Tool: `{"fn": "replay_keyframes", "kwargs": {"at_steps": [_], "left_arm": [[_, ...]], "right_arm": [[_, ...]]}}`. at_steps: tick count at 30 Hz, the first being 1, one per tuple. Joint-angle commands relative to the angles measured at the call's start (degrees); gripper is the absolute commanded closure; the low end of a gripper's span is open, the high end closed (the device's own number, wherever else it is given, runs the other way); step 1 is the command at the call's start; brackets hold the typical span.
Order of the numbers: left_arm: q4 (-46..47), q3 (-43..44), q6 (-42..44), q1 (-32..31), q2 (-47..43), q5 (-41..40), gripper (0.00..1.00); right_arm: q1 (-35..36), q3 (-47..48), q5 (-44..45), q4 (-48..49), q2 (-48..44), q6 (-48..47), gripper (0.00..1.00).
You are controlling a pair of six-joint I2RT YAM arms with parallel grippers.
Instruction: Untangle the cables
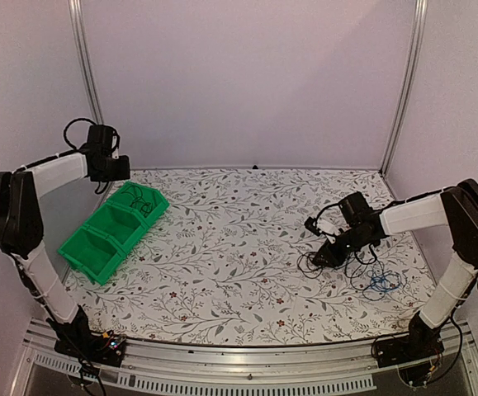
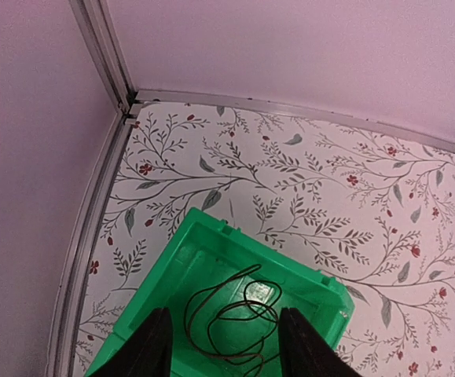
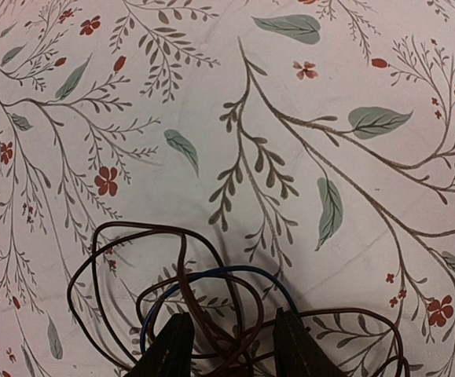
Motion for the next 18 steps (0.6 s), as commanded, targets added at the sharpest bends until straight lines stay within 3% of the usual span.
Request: {"fn": "replay_keyframes", "kwargs": {"at_steps": [1,7,12,18], "left_arm": [[0.98,-0.06,-1.14,-0.59,-7.26,6.35,0.54],[2.47,-2.28,1.39,-8.48,-12.75,14.37,0.59],[5.71,-5.50,6.17,-20.95,-13.81,18.89,0.59],[7.82,-5.42,3.70,-34.00,-6.61,23.29,0.59]], "right_arm": [[-0.69,1.68,2.28,-8.19,2.01,0.03,0.61],[-1.26,10.48,-2.98,-24.76,-6.31,-3.96,0.59],[-1.65,11.78,-5.11,-28.38,-15.61,-6.89,0.56],[-1.67,11.69,-3.88,-28.93,-18.62,-7.15,0.61]]}}
